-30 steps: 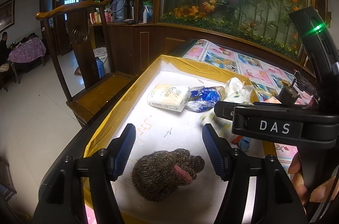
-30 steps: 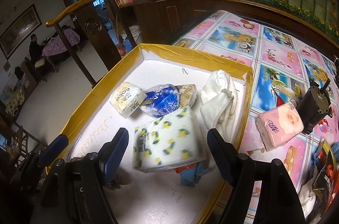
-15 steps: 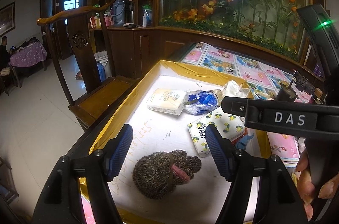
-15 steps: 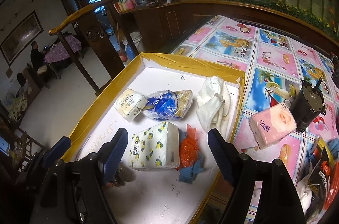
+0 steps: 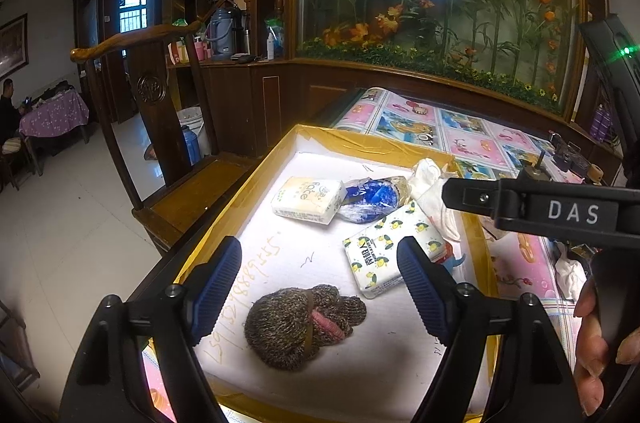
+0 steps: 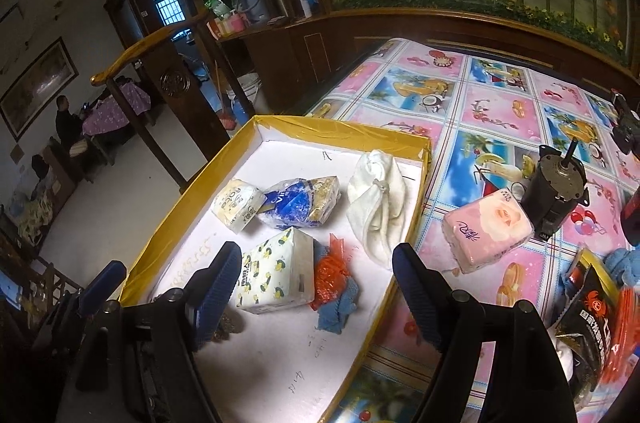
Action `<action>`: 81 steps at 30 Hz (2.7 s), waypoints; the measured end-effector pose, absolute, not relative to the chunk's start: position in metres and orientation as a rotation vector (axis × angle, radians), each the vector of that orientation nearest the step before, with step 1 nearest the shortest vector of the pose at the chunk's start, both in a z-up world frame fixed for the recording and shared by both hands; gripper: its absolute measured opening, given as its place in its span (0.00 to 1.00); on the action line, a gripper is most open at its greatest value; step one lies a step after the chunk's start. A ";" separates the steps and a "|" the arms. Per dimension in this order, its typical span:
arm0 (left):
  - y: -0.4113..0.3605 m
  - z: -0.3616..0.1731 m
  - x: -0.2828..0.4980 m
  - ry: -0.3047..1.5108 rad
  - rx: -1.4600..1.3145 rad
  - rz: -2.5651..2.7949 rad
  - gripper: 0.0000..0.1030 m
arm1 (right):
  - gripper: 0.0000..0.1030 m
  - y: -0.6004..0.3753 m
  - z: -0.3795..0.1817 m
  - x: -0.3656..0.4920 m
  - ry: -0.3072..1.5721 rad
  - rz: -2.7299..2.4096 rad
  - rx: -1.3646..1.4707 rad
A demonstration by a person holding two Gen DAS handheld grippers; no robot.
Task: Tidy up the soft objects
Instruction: 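Withdraw both tools from the box back over the tablecloth, then grasp the white cloth with the left tool while the right tool grasps the clear bag of sponge strips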
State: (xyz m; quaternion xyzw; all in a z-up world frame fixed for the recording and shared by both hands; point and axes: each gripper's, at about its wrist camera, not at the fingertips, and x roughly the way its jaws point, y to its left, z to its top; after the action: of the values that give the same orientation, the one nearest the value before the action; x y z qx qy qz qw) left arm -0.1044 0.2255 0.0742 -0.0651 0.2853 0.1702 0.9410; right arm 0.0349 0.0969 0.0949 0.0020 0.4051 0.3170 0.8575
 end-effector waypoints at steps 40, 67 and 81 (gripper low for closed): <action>0.033 0.041 -0.030 0.890 -0.054 -0.260 0.78 | 0.83 -0.240 0.046 0.014 0.792 0.351 0.477; 0.014 0.019 0.011 0.825 -0.056 -0.232 0.15 | 0.84 -0.205 0.058 0.030 0.821 0.382 0.389; 0.026 0.017 0.013 0.817 -0.055 -0.186 0.15 | 0.83 -0.177 0.028 0.084 1.025 0.327 0.263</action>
State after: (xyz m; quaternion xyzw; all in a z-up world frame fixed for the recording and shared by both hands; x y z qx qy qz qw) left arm 0.0129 0.0258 0.0173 -0.0265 0.3966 -0.0903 0.9131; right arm 0.0839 -0.1767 0.0281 0.1247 0.4869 0.1551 0.8505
